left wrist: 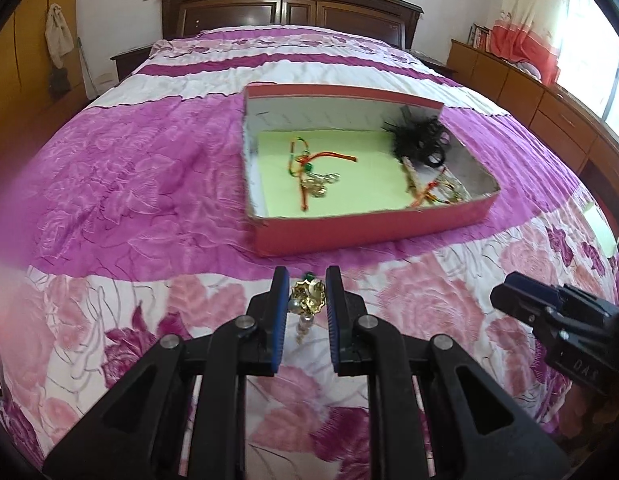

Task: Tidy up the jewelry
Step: 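Lower the right tool onto the green-stone earring and close while the left tool holds the brooch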

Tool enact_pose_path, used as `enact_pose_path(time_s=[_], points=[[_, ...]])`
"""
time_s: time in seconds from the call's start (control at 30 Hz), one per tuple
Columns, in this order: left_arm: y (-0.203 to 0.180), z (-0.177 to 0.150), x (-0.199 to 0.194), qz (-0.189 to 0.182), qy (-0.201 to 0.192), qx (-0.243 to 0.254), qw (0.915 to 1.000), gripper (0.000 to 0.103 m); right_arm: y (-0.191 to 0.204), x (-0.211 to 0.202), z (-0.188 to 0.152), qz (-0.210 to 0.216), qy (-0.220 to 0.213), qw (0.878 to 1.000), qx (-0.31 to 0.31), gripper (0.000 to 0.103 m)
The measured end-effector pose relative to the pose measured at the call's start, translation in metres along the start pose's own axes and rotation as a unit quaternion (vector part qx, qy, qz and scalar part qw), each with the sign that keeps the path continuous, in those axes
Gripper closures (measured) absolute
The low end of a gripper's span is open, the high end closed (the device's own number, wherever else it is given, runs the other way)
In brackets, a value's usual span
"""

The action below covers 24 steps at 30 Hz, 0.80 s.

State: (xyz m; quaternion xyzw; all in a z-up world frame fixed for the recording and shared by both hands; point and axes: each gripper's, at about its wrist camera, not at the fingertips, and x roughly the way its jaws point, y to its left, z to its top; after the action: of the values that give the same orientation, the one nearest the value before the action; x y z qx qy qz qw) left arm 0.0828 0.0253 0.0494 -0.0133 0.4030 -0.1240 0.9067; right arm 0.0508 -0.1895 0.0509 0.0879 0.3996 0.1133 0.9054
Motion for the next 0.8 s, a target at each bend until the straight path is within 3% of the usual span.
enact_pose_path(time_s=[0.8], points=[[0.066,0.002,0.033,-0.012,0.019,-0.019,0.9996,0.093,0.106,0.092,0.009,-0.011,0.033,0.998,-0.042,0.067]])
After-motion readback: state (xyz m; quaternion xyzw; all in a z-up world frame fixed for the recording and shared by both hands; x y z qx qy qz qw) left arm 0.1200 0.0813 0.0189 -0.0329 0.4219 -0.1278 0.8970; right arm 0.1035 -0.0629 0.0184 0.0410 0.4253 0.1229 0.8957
